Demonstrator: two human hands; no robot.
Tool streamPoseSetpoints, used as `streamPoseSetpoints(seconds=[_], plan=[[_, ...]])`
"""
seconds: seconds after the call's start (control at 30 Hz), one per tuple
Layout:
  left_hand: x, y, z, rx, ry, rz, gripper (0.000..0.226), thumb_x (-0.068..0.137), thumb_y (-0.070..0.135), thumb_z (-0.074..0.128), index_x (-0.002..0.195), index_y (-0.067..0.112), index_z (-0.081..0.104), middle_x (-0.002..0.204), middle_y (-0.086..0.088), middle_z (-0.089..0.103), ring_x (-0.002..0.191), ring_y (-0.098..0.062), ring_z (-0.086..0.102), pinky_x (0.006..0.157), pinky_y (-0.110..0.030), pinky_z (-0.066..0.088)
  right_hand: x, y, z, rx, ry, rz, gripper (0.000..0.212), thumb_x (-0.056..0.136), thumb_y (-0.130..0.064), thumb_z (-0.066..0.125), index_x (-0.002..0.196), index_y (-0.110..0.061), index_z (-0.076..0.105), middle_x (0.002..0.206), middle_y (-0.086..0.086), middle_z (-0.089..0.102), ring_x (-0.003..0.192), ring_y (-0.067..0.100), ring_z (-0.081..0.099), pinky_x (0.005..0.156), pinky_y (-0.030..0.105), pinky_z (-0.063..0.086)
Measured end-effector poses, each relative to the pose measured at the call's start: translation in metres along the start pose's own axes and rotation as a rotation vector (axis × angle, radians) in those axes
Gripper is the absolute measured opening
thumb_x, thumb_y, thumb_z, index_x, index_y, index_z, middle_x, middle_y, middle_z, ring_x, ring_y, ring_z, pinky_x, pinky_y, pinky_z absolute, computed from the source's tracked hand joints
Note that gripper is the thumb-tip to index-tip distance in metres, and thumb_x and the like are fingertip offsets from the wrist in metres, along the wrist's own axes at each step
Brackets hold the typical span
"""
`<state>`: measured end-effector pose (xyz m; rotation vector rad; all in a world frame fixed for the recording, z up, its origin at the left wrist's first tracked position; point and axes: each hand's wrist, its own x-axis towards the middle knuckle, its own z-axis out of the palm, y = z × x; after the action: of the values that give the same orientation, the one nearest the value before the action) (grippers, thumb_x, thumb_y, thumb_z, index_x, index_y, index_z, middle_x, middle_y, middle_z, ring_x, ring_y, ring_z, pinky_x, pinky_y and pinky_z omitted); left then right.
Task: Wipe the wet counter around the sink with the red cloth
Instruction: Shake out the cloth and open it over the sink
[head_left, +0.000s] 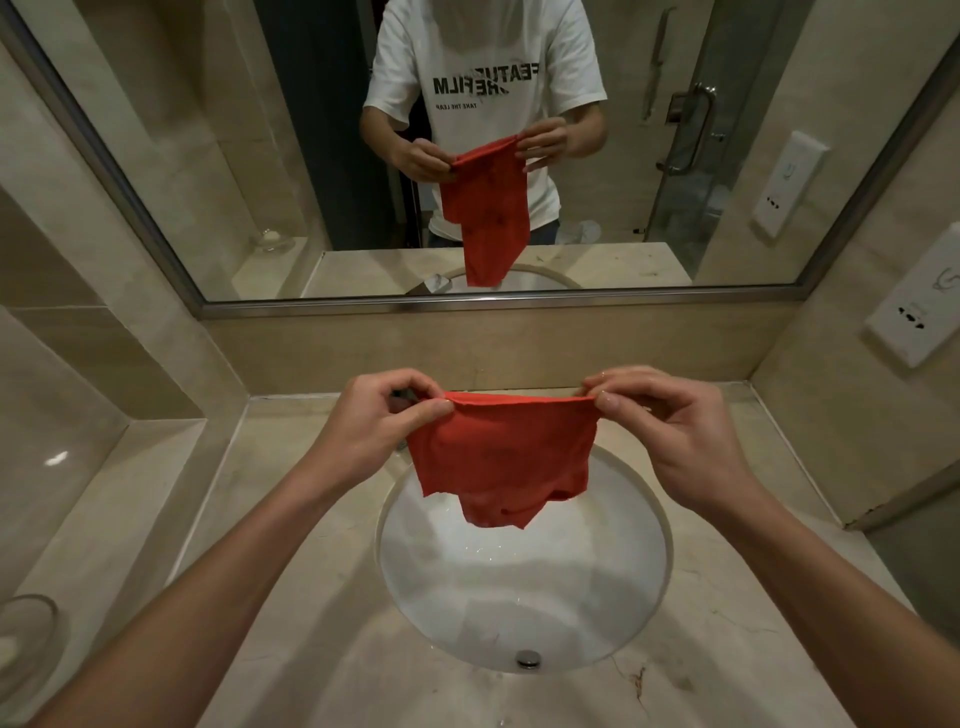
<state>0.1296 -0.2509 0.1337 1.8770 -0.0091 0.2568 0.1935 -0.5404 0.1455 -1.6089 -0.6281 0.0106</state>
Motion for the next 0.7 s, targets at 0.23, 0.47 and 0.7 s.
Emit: streamPoseSetpoints(seconds=[0.23, 0.47, 0.7], plan=[[-0.001, 0.002, -0.004, -0.018, -0.008, -0.02, 0.004, 0.072, 0.027, 0.077, 0.075, 0.024, 0.076, 0.076, -0.002, 0.071, 0.073, -0.018, 0.065, 0.071, -0.044, 0.05, 0.007, 0.005, -0.004, 0.055, -0.108, 0.138, 0.019, 0.085, -0.017, 0.066, 0.093, -0.002, 0.072, 0.102, 0.008, 0.076, 0.1, 0.024, 0.072, 0.093, 0.04, 0.058], [-0.007, -0.007, -0.003, -0.039, 0.005, -0.095, 0.004, 0.071, 0.028, 0.077, 0.073, 0.025, 0.076, 0.076, -0.004, 0.069, 0.072, -0.022, 0.06, 0.069, -0.04, 0.047, -0.001, 0.015, 0.003, 0.151, -0.186, 0.235, 0.015, 0.09, -0.016, 0.061, 0.092, -0.002, 0.065, 0.105, 0.013, 0.076, 0.103, 0.031, 0.07, 0.09, 0.039, 0.058], [-0.009, -0.006, -0.003, -0.054, 0.017, -0.131, 0.005, 0.073, 0.022, 0.077, 0.071, 0.026, 0.077, 0.072, 0.0, 0.071, 0.067, -0.016, 0.065, 0.066, -0.034, 0.051, 0.0, 0.014, 0.0, 0.12, -0.099, 0.223, 0.02, 0.077, -0.015, 0.072, 0.094, -0.005, 0.077, 0.099, 0.007, 0.078, 0.101, 0.021, 0.072, 0.091, 0.029, 0.056]])
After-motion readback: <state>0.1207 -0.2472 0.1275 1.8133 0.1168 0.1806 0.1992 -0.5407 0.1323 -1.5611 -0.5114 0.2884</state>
